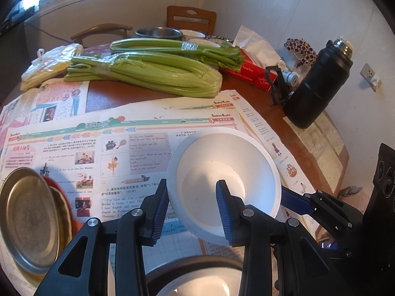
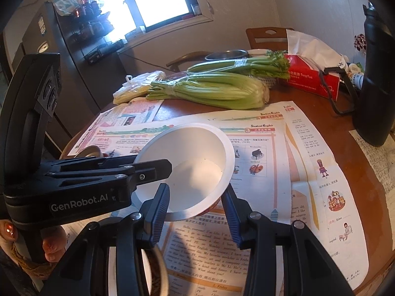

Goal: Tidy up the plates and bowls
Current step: 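Lift the second paper bowl with the left tool over the steel bowl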

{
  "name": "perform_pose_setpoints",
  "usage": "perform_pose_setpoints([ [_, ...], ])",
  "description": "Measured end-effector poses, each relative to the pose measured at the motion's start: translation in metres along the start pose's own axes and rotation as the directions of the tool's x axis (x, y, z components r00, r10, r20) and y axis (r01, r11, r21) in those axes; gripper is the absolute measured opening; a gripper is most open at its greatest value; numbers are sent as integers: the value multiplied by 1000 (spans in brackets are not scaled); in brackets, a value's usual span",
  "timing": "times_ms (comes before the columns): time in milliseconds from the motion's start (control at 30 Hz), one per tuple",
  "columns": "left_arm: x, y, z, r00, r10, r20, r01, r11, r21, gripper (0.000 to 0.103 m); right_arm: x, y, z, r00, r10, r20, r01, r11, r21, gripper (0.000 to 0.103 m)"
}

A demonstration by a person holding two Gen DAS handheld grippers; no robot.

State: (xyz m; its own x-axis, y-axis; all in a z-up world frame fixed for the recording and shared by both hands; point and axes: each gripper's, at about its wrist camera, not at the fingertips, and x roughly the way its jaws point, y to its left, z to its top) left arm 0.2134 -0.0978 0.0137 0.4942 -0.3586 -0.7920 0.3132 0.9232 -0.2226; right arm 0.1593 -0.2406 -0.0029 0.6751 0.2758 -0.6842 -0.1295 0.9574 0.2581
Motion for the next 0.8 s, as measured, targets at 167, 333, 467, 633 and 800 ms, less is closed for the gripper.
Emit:
perform_pose_setpoints([
  [167,-17,2,-7,1000,-3,27,3,1000,-8,39,-12,10,0,1000,6,19,-6,1000,-15,44],
  [333,-37,3,-15,998,-2,57,3,1000,-6,39,-26,25,-3,999,7,40,-5,999,-44,44],
  [467,-55,3,-24,997,4,81,-4,1000,-7,39,-38,35,-7,999,16,51,-13,998,-61,44],
  [633,-80,2,-37,993,13,113,-12,1000,-9,39,-51,48,-15,998,40,52,-36,996,-80,44],
  [800,-98,2,-50,992,24,126,-23,1000,-9,39,-65,61,-26,997,60,53,-55,994,-97,44],
])
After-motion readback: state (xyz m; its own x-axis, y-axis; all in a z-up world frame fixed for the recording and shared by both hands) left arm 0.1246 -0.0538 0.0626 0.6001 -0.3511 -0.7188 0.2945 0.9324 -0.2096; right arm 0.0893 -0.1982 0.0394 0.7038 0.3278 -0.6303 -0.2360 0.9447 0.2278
